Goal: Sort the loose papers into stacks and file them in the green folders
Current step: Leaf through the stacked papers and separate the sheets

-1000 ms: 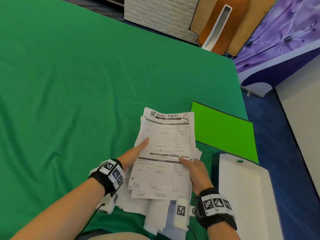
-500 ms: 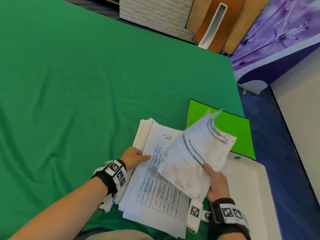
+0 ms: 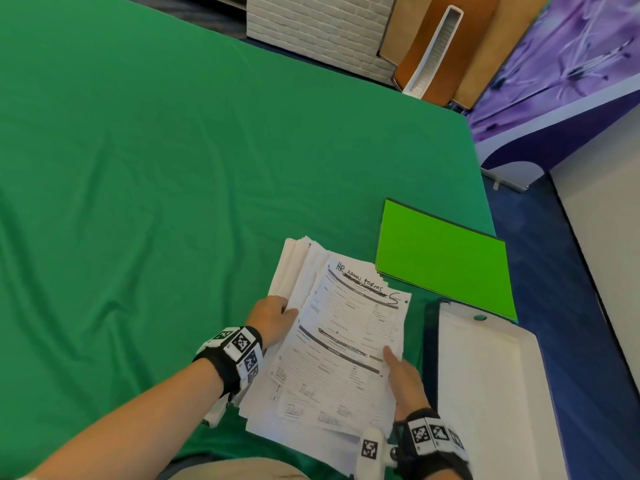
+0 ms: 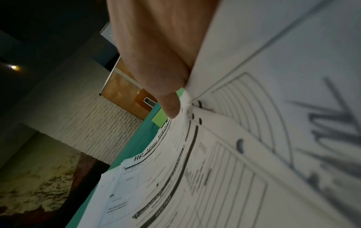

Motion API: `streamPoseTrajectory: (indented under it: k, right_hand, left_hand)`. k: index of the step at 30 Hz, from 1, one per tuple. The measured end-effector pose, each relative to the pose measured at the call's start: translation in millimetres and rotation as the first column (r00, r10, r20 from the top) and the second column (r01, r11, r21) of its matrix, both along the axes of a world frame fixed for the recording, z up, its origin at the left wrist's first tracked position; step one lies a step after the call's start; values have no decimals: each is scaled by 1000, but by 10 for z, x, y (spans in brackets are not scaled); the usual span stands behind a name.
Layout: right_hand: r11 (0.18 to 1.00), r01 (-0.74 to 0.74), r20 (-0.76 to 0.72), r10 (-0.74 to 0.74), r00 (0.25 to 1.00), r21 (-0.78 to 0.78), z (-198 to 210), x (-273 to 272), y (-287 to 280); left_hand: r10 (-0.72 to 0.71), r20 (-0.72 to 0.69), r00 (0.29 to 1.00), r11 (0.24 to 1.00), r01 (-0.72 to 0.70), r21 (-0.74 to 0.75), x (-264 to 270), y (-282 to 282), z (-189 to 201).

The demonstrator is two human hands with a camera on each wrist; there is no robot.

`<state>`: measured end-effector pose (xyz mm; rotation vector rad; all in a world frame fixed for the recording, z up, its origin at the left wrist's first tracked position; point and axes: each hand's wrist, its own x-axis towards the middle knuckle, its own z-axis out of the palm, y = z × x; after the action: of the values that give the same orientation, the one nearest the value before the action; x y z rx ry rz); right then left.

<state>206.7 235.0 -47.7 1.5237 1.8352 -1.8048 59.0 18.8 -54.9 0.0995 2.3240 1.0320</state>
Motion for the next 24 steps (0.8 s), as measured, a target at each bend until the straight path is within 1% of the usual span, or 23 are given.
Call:
streamPoseTrajectory:
  k: [2,4,7,12,18,21,22,23,24]
  right_hand:
    - [999,-39,8,39,999,28,49,-6,-28]
    - [997,-59,-20,60,998,51,50,9,-39]
    - [987,-61,-63,71,996,148,-7,34,-3]
    - [954,-108,-45,125,991,279,-58,38,40]
    - [927,-162,-48,189,981,338,-111,144,77]
    - [928,-146,-46,172,984,343,-110,144,63]
    - [920,-133,-30,155,987,369,-106,125,44]
    - [890,-131,1,145,989,437,-105,101,21]
    - [840,-142,28,150,988,524,-72,73,-21]
  left_hand:
    - [8,6,1000,1000,-8,17,20,18,-17]
    - [10,22,1000,999,-11,41,28,29,-27]
    - [10,21,1000,1000,-11,26,35,38,-14]
    - [12,23,1000,1000,-13,27,35,28,-16]
    - [29,34,999,999,-30,37,26,8,-9]
    - [23,26,999,999,-24,40,41,15,32]
    - [30,22,999,998,-31,47,50,18,54]
    - [38,17,999,997,-38,59,60,23,81]
    - [46,15,999,996,-47,76,71,29,112]
